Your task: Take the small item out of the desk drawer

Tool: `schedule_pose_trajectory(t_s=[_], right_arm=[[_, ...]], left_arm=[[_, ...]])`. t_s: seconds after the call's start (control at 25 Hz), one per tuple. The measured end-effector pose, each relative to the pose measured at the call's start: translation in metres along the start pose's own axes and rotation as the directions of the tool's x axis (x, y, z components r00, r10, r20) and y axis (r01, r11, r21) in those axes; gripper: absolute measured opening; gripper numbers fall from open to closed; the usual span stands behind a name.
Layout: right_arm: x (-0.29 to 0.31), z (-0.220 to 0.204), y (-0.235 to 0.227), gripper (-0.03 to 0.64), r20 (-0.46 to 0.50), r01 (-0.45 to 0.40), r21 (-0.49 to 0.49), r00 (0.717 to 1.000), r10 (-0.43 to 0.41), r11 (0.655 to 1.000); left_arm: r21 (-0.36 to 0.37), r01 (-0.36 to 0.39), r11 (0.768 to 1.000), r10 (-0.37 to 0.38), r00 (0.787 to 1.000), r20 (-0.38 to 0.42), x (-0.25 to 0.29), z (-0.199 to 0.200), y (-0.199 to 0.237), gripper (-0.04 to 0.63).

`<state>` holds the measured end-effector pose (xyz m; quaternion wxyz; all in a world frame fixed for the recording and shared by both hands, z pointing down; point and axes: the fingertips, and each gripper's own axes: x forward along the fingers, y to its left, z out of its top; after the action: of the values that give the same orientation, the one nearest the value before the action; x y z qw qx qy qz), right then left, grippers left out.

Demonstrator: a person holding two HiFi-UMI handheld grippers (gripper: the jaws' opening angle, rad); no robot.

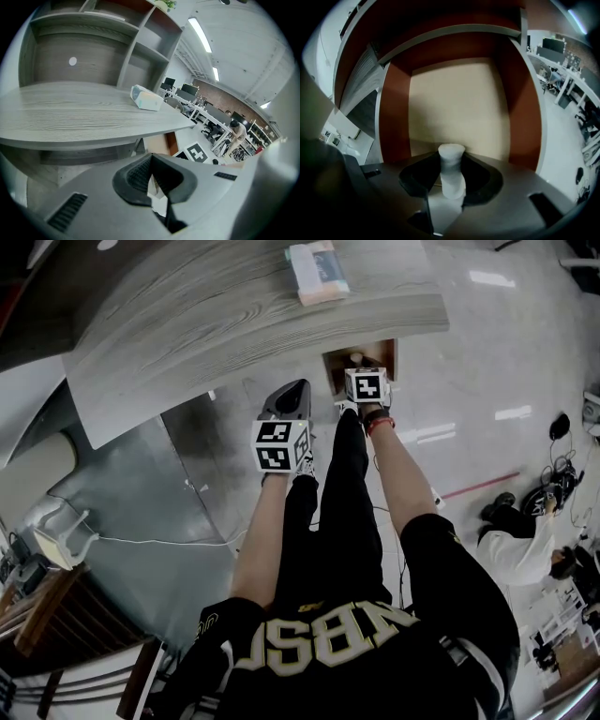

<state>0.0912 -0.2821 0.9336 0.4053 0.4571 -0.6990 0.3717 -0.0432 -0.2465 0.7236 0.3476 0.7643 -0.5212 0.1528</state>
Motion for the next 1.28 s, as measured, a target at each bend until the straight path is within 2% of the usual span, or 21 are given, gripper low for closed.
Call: schedule_pose_trajectory(t_s=[0.28,0.6,1.08,1.28], right_arm=[[-0.014,0.016,-0.004,0.138,0.052,-0.020,0.014,0.998,0.019,1.000],[-0.049,0.017,0.000,0.137,0.062,-0.019,0.000,0.998,0.019,1.000],[-0.093,0.016,0.019,0.137,0.126,-0.046,0.006,0.991,0.045,0.999],[-0.131,0.025,0.033,0.138,0.169,-0.059,0.029,0.984,0.053,0.998]], left_arm=[[-0.002,0.001,1.000,-0.001,1.000,-0.003,-0.005,-0.001,-0.002,0.012],[-0.005,0.017,1.000,-0.017,1.000,0.014,-0.013,0.005,-0.011,0.012],[0.011,-0.002,1.000,0.002,0.999,0.042,-0.045,0.016,-0.004,0.012],[0.010,-0.007,1.000,0.006,0.998,0.068,-0.063,0.024,-0.001,0.012]])
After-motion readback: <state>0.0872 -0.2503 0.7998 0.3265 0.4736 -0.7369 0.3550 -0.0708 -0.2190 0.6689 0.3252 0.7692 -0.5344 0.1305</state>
